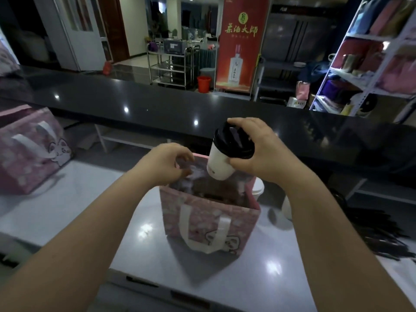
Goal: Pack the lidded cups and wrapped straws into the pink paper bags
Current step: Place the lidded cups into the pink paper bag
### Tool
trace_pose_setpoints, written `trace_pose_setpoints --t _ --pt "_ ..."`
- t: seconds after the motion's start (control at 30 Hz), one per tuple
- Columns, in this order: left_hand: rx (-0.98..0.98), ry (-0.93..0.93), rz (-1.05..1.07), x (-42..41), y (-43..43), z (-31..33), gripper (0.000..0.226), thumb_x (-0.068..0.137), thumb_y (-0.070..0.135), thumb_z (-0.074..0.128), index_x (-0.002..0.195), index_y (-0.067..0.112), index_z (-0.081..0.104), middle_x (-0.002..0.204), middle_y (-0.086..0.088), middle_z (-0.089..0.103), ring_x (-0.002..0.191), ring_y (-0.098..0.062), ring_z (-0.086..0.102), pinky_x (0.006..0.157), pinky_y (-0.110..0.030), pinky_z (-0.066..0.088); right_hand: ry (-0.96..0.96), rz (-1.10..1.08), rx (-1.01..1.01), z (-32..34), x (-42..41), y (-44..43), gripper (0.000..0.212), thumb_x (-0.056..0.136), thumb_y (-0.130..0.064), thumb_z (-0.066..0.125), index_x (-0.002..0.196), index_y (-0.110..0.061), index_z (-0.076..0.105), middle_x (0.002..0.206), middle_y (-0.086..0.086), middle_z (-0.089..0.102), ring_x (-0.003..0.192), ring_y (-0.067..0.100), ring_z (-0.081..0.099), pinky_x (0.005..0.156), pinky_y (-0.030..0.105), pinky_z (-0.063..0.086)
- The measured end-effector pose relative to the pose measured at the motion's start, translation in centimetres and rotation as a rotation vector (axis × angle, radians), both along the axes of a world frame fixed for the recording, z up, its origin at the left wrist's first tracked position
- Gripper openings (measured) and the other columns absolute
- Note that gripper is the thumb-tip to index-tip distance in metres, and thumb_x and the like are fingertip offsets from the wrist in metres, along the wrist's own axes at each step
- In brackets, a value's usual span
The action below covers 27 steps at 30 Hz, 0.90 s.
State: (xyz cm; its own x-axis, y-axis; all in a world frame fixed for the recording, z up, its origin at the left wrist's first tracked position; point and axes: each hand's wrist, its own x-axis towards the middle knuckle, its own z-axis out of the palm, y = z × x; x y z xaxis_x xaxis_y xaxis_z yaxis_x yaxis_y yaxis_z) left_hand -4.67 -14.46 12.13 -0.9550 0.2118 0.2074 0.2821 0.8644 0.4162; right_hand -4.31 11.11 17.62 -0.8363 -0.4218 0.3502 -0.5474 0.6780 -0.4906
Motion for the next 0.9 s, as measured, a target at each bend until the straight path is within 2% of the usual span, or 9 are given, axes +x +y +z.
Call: trace_pose_setpoints --t 0.1,0.2,0.27,0.33,0.43,0.63,0.73,0.83,0.9 --pt "0.029 -0.044 -0.155 -0.7 -2.5 -1.9 0.031 0.076 0.032 0.078 0.103 0.038 0.066 0.097 0.023 0.056 0.097 -0.004 0.056 0.085 -0.031 0.052 -0.072 -0.022 0.064 -1.5 0.8 -3.3 0.084 0.071 -0.033 0.080 0.141 -0.039 0.034 0.132 -0.013 0.036 0.125 0.012 0.037 0.107 0.036 0.040" --pt "0.010 -0.071 -0.272 -1.5 -3.5 -3.1 0.052 0.073 0.037 0.080 0.122 0.033 0.061 0.117 0.016 0.055 0.117 -0.009 0.048 0.100 -0.037 0.046 -0.089 -0.099 0.171 -3.0 1.4 -5.6 0.086 0.071 -0.032 0.078 0.143 -0.038 0.032 0.135 -0.009 0.032 0.124 0.015 0.034 0.104 0.037 0.043" --pt "0.016 -0.155 -0.305 -1.8 -3.7 -3.7 0.078 0.070 0.044 0.080 0.139 0.037 0.045 0.144 0.011 0.040 0.137 -0.012 0.029 0.112 -0.044 0.034 -0.140 -0.143 0.222 -4.0 1.7 -6.3 0.089 0.070 -0.033 0.077 0.143 -0.042 0.027 0.135 -0.009 0.029 0.123 0.015 0.033 0.101 0.036 0.044" --pt "-0.026 -0.235 -0.334 -2.0 -3.8 -4.4 0.101 0.067 0.053 0.080 0.149 0.042 0.022 0.159 0.015 0.011 0.147 -0.010 0.001 0.119 -0.051 0.016 -0.203 -0.167 0.278 -5.1 2.1 -6.7 0.091 0.069 -0.036 0.077 0.141 -0.049 0.024 0.129 -0.010 0.028 0.118 0.015 0.034 0.094 0.034 0.047" --pt "-0.074 -0.293 -0.374 -1.7 -3.8 -5.6 0.121 0.062 0.058 0.080 0.150 0.046 -0.001 0.160 0.016 -0.014 0.145 -0.009 -0.022 0.119 -0.054 0.006 -0.308 -0.184 0.408 -6.7 1.9 -7.1 0.086 0.065 -0.042 0.076 0.133 -0.055 0.024 0.116 -0.011 0.029 0.108 0.014 0.034 0.084 0.031 0.048" --pt "-0.070 -0.329 -0.440 -0.7 -3.7 -5.6 0.134 0.057 0.058 0.084 0.146 0.048 -0.015 0.158 0.018 -0.021 0.139 -0.006 -0.034 0.117 -0.050 0.000 -0.371 -0.227 0.680 -9.7 -1.6 -8.3 0.091 0.070 -0.032 0.079 0.142 -0.039 0.024 0.127 0.004 0.041 0.112 0.024 0.044 0.075 0.030 0.043" --pt "-0.068 -0.345 -0.464 -0.4 -3.7 -5.2 0.138 0.055 0.058 0.085 0.146 0.048 -0.018 0.156 0.019 -0.024 0.138 -0.006 -0.036 0.117 -0.050 0.000 -0.415 -0.210 0.637 -10.6 -3.4 -9.1 0.094 0.070 -0.028 0.080 0.146 -0.035 0.024 0.125 0.004 0.048 0.103 0.022 0.052 0.073 0.028 0.044" --pt "-0.065 -0.352 -0.465 -0.3 -3.6 -5.0 0.139 0.053 0.059 0.086 0.146 0.046 -0.017 0.156 0.018 -0.026 0.138 -0.006 -0.036 0.119 -0.051 0.001 -0.427 -0.183 0.582 -11.7 -4.4 -10.4 0.101 0.071 -0.029 0.080 0.150 -0.034 0.017 0.122 0.003 0.049 0.086 0.016 0.051 0.061 0.023 0.041" --pt "-0.061 -0.353 -0.456 -0.4 -3.5 -5.0 0.139 0.054 0.059 0.086 0.147 0.045 -0.016 0.156 0.018 -0.026 0.139 -0.006 -0.035 0.120 -0.052 0.003 -0.421 -0.154 0.625 -12.6 -4.8 -11.2 0.105 0.073 -0.029 0.079 0.152 -0.033 0.009 0.135 0.010 0.044 0.094 0.023 0.056 0.065 0.027 0.046"
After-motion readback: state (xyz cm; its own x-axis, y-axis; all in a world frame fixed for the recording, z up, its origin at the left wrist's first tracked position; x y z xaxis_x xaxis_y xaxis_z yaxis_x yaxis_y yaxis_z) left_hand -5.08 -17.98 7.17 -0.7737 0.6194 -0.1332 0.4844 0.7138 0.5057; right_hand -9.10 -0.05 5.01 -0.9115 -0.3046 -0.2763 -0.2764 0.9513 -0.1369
